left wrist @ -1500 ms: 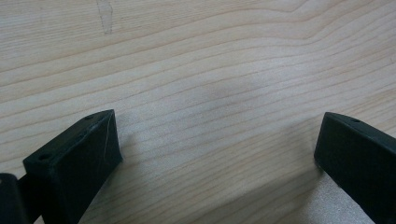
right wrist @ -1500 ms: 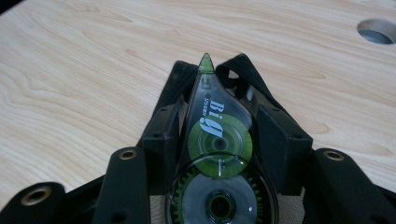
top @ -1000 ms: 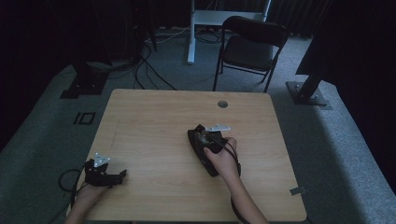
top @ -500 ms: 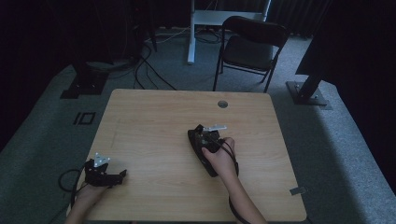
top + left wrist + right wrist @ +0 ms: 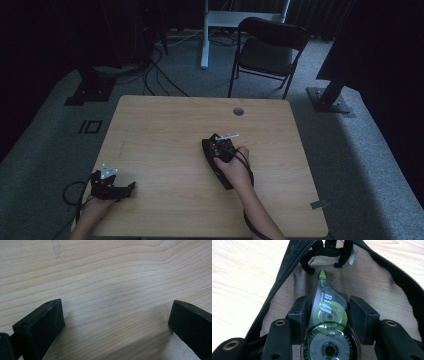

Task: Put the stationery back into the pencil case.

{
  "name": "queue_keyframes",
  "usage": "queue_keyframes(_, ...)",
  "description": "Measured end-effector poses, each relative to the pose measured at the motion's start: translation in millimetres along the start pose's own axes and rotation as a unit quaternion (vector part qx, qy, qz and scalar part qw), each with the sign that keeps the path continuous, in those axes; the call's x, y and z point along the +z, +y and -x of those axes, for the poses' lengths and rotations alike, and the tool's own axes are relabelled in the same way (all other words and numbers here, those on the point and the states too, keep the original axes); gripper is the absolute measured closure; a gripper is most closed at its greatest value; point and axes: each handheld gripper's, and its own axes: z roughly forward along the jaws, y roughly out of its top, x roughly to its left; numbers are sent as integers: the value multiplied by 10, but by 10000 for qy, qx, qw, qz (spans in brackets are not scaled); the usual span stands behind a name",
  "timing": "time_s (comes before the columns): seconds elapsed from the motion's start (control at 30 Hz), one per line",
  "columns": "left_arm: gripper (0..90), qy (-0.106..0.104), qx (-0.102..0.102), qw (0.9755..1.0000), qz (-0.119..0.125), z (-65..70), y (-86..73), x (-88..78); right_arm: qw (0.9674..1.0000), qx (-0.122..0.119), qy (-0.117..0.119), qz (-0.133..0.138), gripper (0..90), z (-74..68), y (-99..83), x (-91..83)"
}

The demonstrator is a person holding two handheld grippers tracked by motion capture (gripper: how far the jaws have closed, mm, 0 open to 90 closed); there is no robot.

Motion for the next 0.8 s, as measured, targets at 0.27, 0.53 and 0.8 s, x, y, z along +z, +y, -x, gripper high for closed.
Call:
queue_keyframes(0.27,5,-1,-2,10000,2,0,0,0,9998,166,78,-46,472,19,18,7)
queue_keyframes(0.53,5,0,0,10000,-1,0,0,0,9998,71,144,-67,468,-1,16,-5)
queue_keyframes(0.8,5,-1,-1,10000,0,0,0,0,9999,-23,121,27,535,19,9,-44)
